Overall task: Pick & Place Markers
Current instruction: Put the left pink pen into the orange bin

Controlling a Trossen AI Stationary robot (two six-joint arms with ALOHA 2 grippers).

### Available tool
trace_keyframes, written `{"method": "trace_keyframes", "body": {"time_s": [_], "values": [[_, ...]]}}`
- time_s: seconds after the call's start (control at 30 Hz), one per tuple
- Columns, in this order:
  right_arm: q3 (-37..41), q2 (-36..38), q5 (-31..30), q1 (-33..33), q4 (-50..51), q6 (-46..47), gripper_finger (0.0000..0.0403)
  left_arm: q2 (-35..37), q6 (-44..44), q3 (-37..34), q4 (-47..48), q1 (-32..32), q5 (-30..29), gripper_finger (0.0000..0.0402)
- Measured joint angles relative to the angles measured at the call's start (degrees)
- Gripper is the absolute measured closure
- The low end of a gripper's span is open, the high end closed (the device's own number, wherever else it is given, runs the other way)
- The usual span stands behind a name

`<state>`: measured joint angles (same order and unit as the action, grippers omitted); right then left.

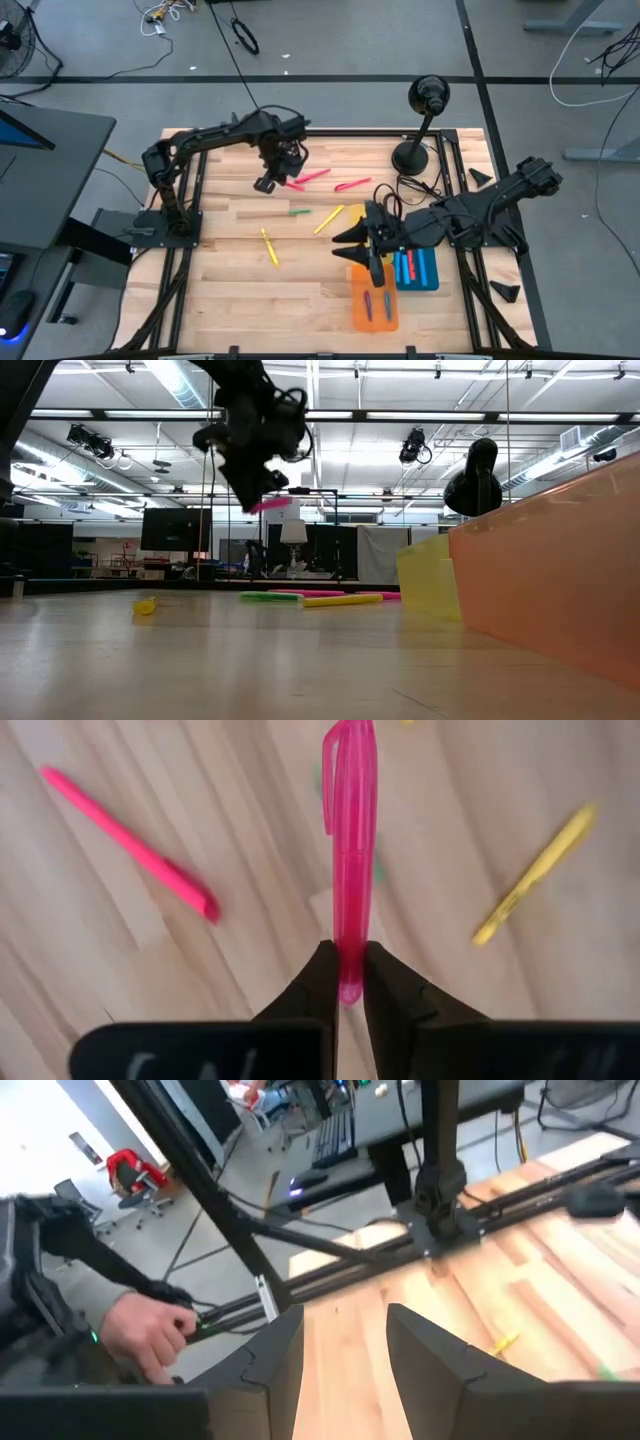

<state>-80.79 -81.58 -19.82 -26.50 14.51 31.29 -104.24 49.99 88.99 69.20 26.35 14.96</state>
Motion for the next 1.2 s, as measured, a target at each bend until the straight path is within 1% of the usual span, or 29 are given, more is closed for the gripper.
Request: {"method": "trace_keyframes", "body": {"time_s": [0.13,0.23,0.53,0.67,0.8,0.9,1.0,1.2], "values": [[0.0,0.0,0.0,-1.5,0.6,-0.2,0.0258,2.3,-3.6,2.8,0.4,0.0,3.1,0.0371],[0.0,0.0,0.1,-2.1,0.9,-0.5,0.0258,4.7,-8.1,3.9,0.3,0.0,5.2,0.0373],[0.0,0.0,-0.2,-1.6,2.4,-2.0,0.0258,12.6,-22.5,4.0,-4.0,-0.9,10.5,0.0373],[0.0,0.0,-0.3,-0.7,2.4,-3.1,0.0258,15.8,-29.7,4.0,-7.2,-2.4,10.8,0.0371],[0.0,0.0,-0.5,0.7,2.4,-2.6,0.0258,19.1,-36.4,4.0,-10.8,-4.9,10.8,0.0373],[0.0,0.0,-2.1,1.5,2.3,-1.8,0.0258,21.5,-41.5,4.0,-14.3,-7.0,10.3,0.0373],[0.0,0.0,-2.2,2.2,2.1,-2.7,0.0258,23.6,-46.0,4.0,-17.7,-9.9,8.1,0.0371],[0.0,0.0,-2.3,2.7,1.8,-5.3,0.0258,26.2,-51.1,4.0,-21.9,-16.4,1.7,0.0373]]}}
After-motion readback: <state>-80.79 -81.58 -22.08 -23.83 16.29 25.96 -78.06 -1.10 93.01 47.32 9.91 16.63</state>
